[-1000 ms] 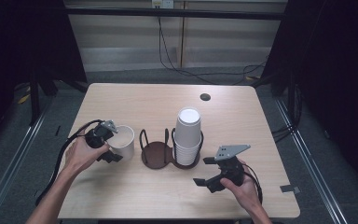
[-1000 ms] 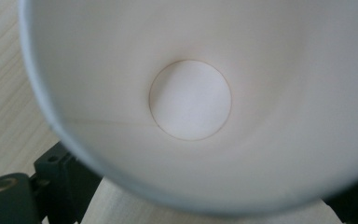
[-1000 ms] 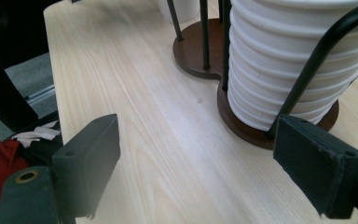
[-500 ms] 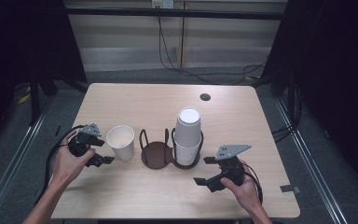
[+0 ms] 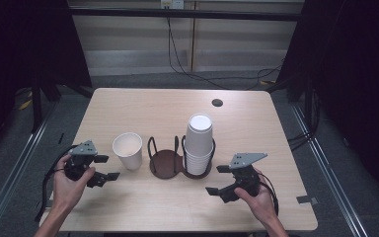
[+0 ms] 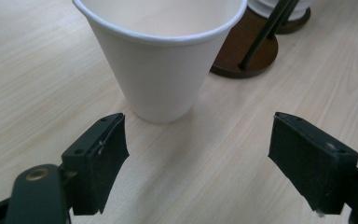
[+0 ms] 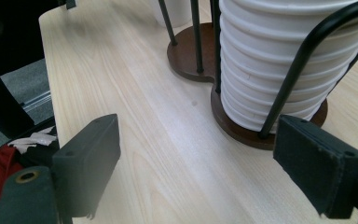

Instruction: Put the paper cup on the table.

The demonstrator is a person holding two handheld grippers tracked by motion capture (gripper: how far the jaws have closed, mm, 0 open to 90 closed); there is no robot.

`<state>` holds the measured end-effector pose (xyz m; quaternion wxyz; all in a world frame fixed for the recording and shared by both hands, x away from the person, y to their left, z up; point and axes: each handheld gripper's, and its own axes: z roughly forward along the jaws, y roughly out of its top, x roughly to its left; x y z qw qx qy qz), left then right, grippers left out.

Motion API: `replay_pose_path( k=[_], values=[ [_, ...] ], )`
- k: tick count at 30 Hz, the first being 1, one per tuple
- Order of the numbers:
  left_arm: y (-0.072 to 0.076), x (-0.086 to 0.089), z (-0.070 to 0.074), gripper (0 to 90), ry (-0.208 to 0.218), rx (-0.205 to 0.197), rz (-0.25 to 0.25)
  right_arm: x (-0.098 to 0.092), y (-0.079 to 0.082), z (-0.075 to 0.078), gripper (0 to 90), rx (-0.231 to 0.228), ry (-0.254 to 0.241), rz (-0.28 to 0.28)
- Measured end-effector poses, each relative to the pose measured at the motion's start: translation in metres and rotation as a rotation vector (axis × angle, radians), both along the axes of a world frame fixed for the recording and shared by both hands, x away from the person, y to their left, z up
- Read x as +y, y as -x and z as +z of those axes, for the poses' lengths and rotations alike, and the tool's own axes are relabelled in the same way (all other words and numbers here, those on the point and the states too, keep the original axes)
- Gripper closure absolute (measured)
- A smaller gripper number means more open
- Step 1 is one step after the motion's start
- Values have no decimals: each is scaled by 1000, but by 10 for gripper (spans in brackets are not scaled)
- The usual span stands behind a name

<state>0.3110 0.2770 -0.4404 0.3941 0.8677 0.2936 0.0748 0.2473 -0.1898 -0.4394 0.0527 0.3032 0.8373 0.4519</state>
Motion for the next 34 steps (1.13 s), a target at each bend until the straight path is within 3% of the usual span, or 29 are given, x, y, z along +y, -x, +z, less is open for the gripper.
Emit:
replay_pose_path(
  k=[3, 5, 9, 13, 15, 23, 24, 26, 29, 31, 34],
  values=[
    [10, -2, 0, 195, 46, -4, -11, -1, 0, 0, 148, -3, -3, -1],
    [16, -2, 1, 197, 55, -9, -15, -1, 1, 0, 148, -3, -6, -3],
    [31, -2, 6, 200, 64, -48, -3, -2, 1, 1, 149, -7, -12, -8],
    [47, -7, 8, 204, 115, -106, 15, -3, 1, 2, 149, -11, -20, -17],
    [54, -12, 7, 204, 137, -111, 17, -4, 1, 1, 149, -11, -23, -21],
    [66, -44, -9, 160, 221, -89, -29, -5, 0, -1, 142, -18, -44, -61],
    [65, -47, -10, 160, 247, -69, -29, -5, 0, -1, 141, -20, -44, -65],
    [66, -52, -12, 160, 271, -89, -1, -6, 1, -2, 142, -30, -45, -80],
    [67, -60, -17, 163, 248, -79, -12, -7, 1, -3, 141, -38, -54, -104],
    [66, -65, -22, 180, 237, -44, -20, -7, 0, -5, 141, -30, -63, -121],
    [64, -72, -25, 182, 237, -35, -4, -5, -2, -12, 141, 13, -44, -138]
  ],
)
